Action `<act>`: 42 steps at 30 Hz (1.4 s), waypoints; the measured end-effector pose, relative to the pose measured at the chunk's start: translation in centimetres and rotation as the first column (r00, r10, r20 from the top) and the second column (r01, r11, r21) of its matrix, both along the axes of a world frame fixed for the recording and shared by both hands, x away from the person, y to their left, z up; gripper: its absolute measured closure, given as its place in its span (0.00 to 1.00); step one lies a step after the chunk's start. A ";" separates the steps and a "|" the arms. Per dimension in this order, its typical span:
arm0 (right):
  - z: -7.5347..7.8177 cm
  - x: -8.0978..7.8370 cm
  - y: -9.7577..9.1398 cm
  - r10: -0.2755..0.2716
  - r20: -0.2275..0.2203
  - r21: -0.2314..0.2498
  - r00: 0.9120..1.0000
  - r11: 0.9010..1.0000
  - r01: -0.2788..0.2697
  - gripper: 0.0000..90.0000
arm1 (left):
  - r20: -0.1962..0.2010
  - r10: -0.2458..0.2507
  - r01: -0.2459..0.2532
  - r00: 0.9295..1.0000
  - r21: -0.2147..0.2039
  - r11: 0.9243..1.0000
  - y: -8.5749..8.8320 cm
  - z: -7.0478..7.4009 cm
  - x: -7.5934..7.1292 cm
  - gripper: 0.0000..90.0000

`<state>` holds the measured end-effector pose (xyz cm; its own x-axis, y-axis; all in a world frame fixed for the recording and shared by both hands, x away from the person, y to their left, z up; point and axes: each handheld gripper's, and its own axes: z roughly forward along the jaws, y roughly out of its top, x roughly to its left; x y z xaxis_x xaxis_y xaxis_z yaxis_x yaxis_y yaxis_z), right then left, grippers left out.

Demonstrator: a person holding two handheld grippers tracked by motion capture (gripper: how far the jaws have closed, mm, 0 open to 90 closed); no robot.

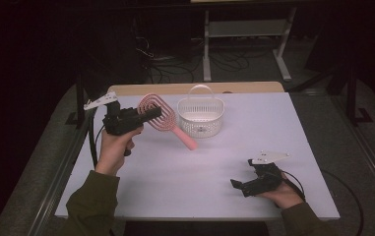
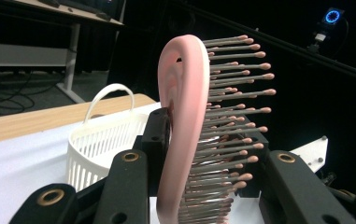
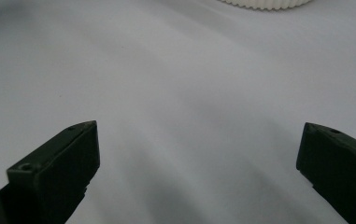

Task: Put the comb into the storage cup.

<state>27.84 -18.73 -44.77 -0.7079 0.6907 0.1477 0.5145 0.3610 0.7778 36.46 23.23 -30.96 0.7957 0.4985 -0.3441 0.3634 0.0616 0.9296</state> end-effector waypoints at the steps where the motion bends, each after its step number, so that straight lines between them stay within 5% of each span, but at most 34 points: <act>1: 0.0 0.0 0.0 0.000 0.001 -0.001 1.000 1.000 0.000 0.00 | 0.000 -0.002 0.002 1.000 -0.001 1.000 -0.1 0.0 0.1 0.71; 42: 0.0 0.0 0.0 0.000 -0.004 -0.001 1.000 1.000 0.000 0.00 | 0.037 0.011 -0.008 0.999 -0.088 0.996 -2.9 2.8 5.0 0.72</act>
<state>27.88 -18.70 -44.82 -0.7072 0.6910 0.1498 0.5176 0.3616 0.7754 41.48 20.34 -28.12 0.8043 0.4749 -0.3572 0.3277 0.1470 0.9333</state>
